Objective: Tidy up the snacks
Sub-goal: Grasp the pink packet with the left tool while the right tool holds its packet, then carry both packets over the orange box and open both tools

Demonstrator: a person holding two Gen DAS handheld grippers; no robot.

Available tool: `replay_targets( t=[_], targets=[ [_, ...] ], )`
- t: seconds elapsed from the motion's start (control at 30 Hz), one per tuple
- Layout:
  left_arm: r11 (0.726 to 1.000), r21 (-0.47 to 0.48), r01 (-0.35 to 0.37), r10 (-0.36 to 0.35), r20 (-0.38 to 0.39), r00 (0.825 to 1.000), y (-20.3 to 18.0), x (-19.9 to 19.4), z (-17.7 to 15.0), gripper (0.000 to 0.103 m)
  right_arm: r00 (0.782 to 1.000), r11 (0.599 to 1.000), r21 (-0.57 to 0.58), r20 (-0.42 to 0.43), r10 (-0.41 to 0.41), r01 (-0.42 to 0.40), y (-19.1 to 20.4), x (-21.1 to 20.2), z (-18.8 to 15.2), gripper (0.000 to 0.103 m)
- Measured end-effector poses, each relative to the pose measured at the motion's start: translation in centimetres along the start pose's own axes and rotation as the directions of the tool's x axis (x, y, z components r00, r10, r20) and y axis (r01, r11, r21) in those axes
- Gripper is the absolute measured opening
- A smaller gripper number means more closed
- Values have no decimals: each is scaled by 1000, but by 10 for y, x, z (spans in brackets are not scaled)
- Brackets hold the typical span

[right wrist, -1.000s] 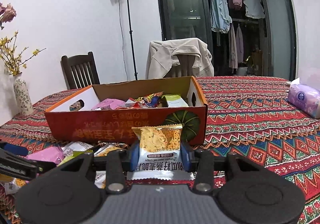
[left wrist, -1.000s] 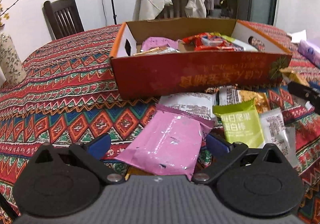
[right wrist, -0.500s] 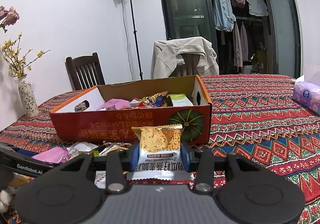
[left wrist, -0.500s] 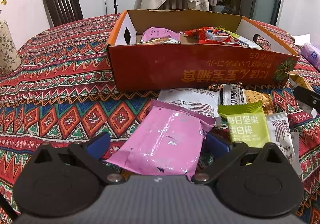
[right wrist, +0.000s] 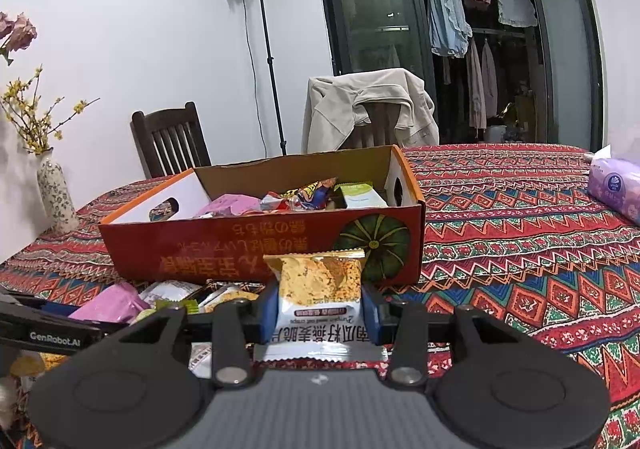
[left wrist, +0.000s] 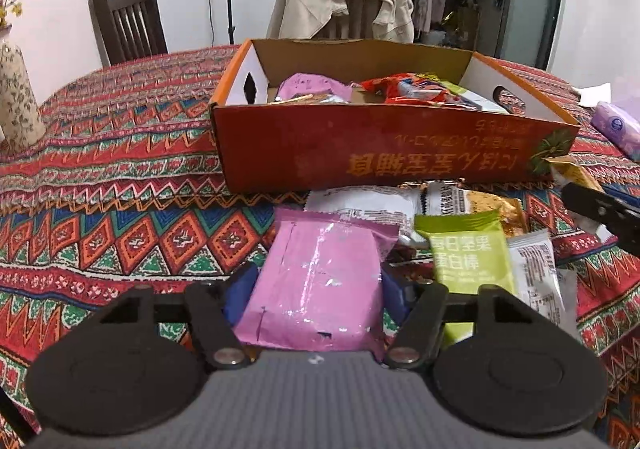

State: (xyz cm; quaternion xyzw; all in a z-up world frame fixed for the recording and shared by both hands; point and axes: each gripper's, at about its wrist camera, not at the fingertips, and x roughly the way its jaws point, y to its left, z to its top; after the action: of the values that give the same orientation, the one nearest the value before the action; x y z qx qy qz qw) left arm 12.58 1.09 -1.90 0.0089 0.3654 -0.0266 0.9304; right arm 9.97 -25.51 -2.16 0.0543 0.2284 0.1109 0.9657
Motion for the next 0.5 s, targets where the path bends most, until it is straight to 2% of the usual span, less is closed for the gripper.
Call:
replay_targets(
  t=[0.23,0.5],
  targets=[
    [1000,-13,17,-17,50,999,-1,-14,-4,63,1000,999,-42,-5,9,-9,9,-1,0,41],
    [998,-46,39,-31,159,987,3,-44,3,63,999,998,-57,33,11,-9,12,-17,9,41]
  ],
)
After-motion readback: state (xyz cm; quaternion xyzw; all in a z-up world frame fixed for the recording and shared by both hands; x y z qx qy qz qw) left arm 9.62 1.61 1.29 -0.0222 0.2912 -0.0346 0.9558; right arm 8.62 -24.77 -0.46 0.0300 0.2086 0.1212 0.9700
